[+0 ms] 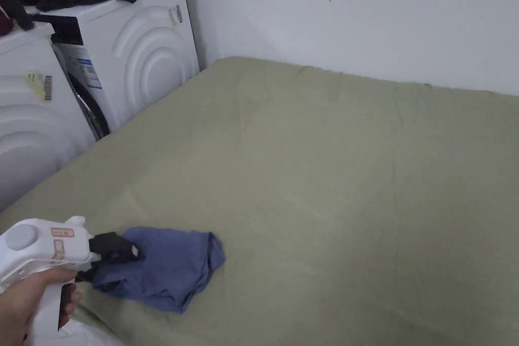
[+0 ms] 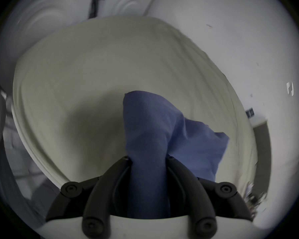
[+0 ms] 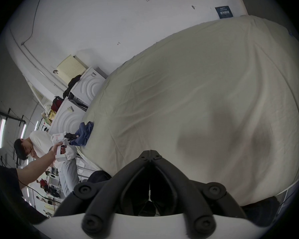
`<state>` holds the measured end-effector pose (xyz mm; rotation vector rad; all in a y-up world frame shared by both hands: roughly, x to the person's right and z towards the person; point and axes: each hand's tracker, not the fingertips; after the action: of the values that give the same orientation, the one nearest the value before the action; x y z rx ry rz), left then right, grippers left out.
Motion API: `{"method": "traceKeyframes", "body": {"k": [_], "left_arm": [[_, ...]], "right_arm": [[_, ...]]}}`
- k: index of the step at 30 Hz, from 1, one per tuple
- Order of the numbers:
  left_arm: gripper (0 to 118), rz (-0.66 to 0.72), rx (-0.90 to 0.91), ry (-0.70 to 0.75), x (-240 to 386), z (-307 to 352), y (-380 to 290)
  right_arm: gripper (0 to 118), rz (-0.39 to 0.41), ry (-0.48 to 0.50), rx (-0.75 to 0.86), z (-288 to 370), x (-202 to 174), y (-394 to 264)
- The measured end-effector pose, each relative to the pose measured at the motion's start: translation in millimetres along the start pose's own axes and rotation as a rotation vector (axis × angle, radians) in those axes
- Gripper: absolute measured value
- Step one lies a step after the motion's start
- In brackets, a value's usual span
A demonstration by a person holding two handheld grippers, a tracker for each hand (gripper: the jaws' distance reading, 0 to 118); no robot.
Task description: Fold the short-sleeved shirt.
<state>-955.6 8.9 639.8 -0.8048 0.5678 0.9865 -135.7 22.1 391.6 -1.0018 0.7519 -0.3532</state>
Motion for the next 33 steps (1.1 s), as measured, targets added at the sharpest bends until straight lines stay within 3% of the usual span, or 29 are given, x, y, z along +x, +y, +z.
{"method": "traceKeyframes", "body": {"k": [1,2,5,8,10,13,14,15,17,18,20,22,27,33], "left_arm": [[100,-0.074,0.034,0.033,4.7,10.0,-1.0],[115,-0.132,0.076,0.037,12.1,23.9,-4.2],[113,-0.228,0.178,0.061,55.1,80.7,-27.3],[111,-0.449,0.412,0.096,132.6,136.7,-74.3],[97,-0.594,0.561,0.076,186.6,163.4,-118.9],[12,-0.757,0.764,0.013,245.0,172.4,-165.3],[7,-0.798,0.802,-0.013,268.1,174.3,-186.0],[7,-0.818,0.817,-0.079,290.3,175.2,-206.2],[5,-0.832,0.882,-0.205,326.6,178.8,-244.0],[4,-0.854,0.900,-0.212,341.9,179.2,-259.1],[4,-0.892,0.901,-0.190,370.6,179.7,-287.1],[4,-0.940,0.918,-0.243,383.1,179.9,-306.4],[4,-0.929,0.940,-0.248,386.3,191.4,-334.5],[4,-0.932,0.910,-0.227,387.8,191.9,-345.3]], "right_arm": [[0,-0.001,0.003,-0.002,2.8,-0.2,0.6],[0,0.004,0.005,-0.004,7.4,-0.7,2.2],[0,0.037,0.009,0.005,26.1,-4.5,11.3],[0,0.202,-0.129,0.076,52.2,-24.7,29.9],[0,0.295,-0.198,0.182,71.7,-43.0,42.3],[0,0.474,-0.311,0.354,96.8,-69.2,61.6],[0,0.545,-0.365,0.435,105.5,-79.4,66.6],[0,0.581,-0.403,0.507,114.0,-87.4,72.1],[0,0.557,-0.377,0.599,132.5,-97.7,83.1],[0,0.528,-0.367,0.643,140.4,-102.0,85.9],[0,0.542,-0.384,0.711,152.7,-110.3,84.5],[0,0.559,-0.458,0.770,166.1,-119.6,78.1],[2,0.503,-0.428,0.765,190.0,-124.9,64.6],[4,0.559,-0.451,0.792,198.9,-131.5,61.6]]}}
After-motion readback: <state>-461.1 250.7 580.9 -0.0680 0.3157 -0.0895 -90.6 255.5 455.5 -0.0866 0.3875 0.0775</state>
